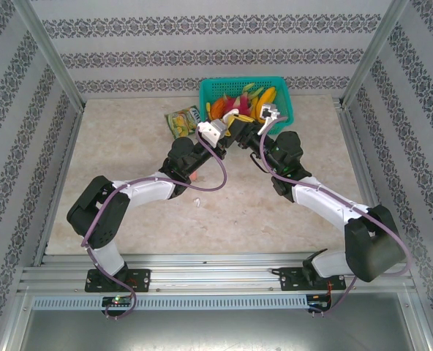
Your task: Insert the wireless bluetooth earbuds into the charging case
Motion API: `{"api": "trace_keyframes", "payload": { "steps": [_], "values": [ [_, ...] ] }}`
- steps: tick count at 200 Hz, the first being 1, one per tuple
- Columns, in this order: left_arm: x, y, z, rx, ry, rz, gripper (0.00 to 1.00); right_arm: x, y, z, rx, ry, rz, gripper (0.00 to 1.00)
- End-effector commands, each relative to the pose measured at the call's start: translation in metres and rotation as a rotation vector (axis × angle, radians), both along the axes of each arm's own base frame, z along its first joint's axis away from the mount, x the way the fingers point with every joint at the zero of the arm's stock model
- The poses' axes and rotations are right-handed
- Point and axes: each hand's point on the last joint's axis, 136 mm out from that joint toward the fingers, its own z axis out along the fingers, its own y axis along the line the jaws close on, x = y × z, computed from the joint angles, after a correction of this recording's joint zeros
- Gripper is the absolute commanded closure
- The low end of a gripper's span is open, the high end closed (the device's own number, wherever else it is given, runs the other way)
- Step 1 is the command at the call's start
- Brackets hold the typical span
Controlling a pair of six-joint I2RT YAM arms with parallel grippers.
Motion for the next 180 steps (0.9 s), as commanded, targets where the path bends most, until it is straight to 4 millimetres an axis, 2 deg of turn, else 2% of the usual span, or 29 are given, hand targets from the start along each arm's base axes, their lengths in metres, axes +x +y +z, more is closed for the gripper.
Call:
{"api": "trace_keyframes", "payload": {
  "steps": [1, 61, 122, 135, 180],
  "values": [
    [-0.014, 0.001, 0.047, -0.067, -0.097, -0.026, 1.0, 0.005, -0.004, -0.009, -0.015, 0.002, -0.017, 0.69],
    [-0.014, 0.0, 0.048, -0.066, -0.098, -0.029, 1.0, 0.004, -0.008, -0.012, -0.088, -0.024, -0.04, 0.69],
    [-0.014, -0.001, 0.05, -0.07, -0.098, -0.033, 1.0, 0.002, -0.001, -0.019, -0.134, -0.035, -0.012, 0.7],
    [-0.014, -0.001, 0.051, -0.07, -0.1, -0.034, 1.0, 0.001, 0.001, -0.027, -0.16, -0.018, -0.004, 0.7],
    [-0.014, -0.001, 0.053, -0.072, -0.101, -0.036, 1.0, -0.003, 0.003, -0.036, -0.215, -0.023, 0.002, 0.7]
  ]
}}
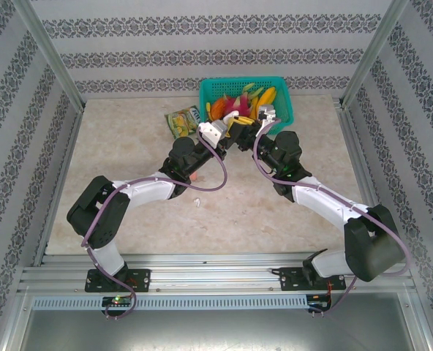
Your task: Insert the wireless bluetooth earbuds into the charging case
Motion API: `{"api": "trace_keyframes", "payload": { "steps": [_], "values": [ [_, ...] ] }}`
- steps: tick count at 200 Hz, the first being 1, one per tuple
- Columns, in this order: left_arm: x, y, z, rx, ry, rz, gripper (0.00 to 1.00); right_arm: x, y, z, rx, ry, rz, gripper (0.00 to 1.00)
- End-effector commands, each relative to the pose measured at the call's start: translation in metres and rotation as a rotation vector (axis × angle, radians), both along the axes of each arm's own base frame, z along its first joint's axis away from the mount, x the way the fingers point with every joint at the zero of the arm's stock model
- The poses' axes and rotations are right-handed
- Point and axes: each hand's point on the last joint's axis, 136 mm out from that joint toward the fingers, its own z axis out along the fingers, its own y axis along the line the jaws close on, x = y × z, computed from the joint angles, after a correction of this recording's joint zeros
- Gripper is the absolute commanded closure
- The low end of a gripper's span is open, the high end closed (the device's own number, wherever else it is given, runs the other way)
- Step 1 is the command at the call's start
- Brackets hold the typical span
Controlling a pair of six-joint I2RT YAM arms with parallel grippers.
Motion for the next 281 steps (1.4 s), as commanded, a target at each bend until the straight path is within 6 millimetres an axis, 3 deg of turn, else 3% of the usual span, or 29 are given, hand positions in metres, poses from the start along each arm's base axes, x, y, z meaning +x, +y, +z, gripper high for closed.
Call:
{"api": "trace_keyframes", "payload": {
  "steps": [1, 42, 102, 157, 240, 281],
  "values": [
    [-0.015, -0.001, 0.062, -0.095, -0.13, -0.036, 1.0, -0.006, 0.004, -0.021, -0.072, 0.03, 0.024, 0.7],
    [-0.016, -0.001, 0.062, -0.094, -0.13, -0.037, 1.0, -0.006, 0.004, -0.026, -0.096, 0.036, 0.018, 0.63],
    [-0.017, 0.0, 0.06, -0.098, -0.121, -0.041, 1.0, 0.0, -0.002, -0.016, -0.062, 0.046, -0.02, 0.51],
    [-0.016, 0.001, 0.05, -0.113, -0.096, -0.038, 1.0, 0.002, -0.015, 0.016, 0.043, 0.048, -0.029, 0.37],
    [-0.015, 0.006, 0.044, -0.112, -0.09, -0.015, 1.0, -0.011, -0.047, 0.065, 0.22, 0.033, -0.024, 0.29],
    [-0.015, 0.014, 0.039, -0.104, -0.084, 0.012, 1.0, -0.016, -0.075, 0.065, 0.285, 0.092, -0.069, 0.28]
  ]
}}
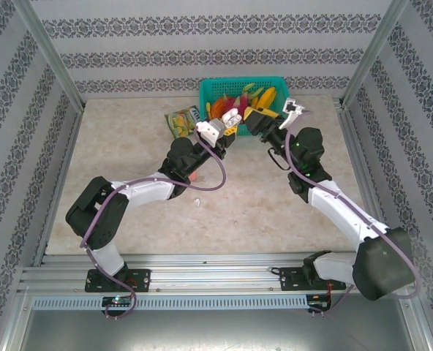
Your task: Insert the wireless bluetooth earbuds into the charging case
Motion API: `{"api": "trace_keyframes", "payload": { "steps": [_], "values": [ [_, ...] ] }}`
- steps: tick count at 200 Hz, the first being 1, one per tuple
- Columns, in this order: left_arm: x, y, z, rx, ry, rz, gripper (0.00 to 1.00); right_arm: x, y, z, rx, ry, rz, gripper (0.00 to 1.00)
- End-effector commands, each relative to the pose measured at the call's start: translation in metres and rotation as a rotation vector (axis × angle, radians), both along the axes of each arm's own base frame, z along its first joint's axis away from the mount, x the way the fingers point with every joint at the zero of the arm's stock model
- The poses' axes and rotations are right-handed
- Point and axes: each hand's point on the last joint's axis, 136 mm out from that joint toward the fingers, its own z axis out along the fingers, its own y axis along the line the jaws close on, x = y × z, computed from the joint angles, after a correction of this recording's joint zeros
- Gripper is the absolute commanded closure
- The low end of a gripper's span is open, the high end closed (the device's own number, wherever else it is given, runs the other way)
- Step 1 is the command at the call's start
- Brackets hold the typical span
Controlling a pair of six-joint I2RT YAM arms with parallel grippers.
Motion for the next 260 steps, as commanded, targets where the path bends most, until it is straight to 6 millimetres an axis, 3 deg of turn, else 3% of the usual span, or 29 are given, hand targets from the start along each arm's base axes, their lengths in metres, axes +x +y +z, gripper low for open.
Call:
{"api": "trace_keyframes", "payload": {
  "steps": [1, 47, 100, 135, 158, 216, 260],
  "values": [
    [-0.011, 0.01, 0.028, -0.057, -0.067, 0.011, 1.0, -0.01, -0.014, 0.015, 0.072, 0.012, 0.003, 0.28],
    [-0.007, 0.039, 0.023, -0.049, -0.052, 0.071, 1.0, -0.021, -0.031, -0.038, 0.0, 0.231, -0.052, 0.28],
    [-0.01, 0.092, 0.014, -0.028, -0.027, 0.16, 1.0, -0.037, -0.028, -0.131, -0.091, 0.537, -0.064, 0.28],
    [-0.01, 0.134, 0.001, -0.044, 0.0, 0.227, 1.0, -0.057, 0.002, -0.189, -0.268, 0.734, 0.002, 0.3],
    [-0.011, 0.157, -0.007, -0.055, 0.013, 0.267, 1.0, -0.071, 0.023, -0.216, -0.381, 0.833, 0.044, 0.31],
    [-0.014, 0.205, -0.017, -0.082, 0.026, 0.359, 1.0, -0.096, 0.07, -0.265, -0.705, 0.98, 0.084, 0.32],
    [-0.014, 0.236, -0.021, -0.114, 0.043, 0.43, 1.0, -0.101, 0.111, -0.29, -0.912, 1.073, 0.088, 0.32]
  ]
}}
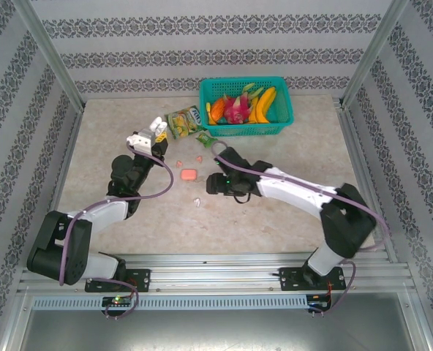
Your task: Insert the wireless bluetooth earbuds into the charging case
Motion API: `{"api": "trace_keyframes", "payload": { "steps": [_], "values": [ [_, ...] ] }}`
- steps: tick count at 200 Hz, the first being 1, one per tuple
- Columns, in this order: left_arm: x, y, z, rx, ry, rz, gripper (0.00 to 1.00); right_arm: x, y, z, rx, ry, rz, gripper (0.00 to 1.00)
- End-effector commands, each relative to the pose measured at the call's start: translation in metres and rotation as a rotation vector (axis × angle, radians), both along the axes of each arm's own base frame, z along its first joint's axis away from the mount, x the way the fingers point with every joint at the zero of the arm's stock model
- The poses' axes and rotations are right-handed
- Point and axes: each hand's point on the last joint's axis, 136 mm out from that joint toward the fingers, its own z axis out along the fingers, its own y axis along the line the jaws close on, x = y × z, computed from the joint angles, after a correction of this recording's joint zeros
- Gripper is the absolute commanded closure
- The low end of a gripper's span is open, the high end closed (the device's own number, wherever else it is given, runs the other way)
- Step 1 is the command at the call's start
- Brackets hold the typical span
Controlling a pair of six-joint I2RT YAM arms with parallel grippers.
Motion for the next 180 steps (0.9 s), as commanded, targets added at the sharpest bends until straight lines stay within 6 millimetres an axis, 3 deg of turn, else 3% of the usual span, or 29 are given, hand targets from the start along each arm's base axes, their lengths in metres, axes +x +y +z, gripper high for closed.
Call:
{"api": "trace_keyframes", "payload": {
  "steps": [1, 35, 67, 180],
  "values": [
    [-0.007, 0.018, 0.022, -0.056, -0.073, 0.028, 1.0, -0.007, 0.0, -0.016, -0.171, 0.058, 0.012, 0.32],
    [-0.009, 0.037, 0.021, -0.081, -0.07, 0.071, 1.0, -0.004, 0.031, -0.024, -0.256, 0.097, 0.052, 0.33],
    [-0.01, 0.047, 0.021, -0.092, -0.069, 0.1, 1.0, -0.003, 0.047, -0.035, -0.323, 0.134, 0.066, 0.35],
    [-0.013, 0.058, 0.019, -0.126, -0.069, 0.115, 1.0, -0.001, 0.063, -0.065, -0.422, 0.171, 0.093, 0.44]
  ]
}}
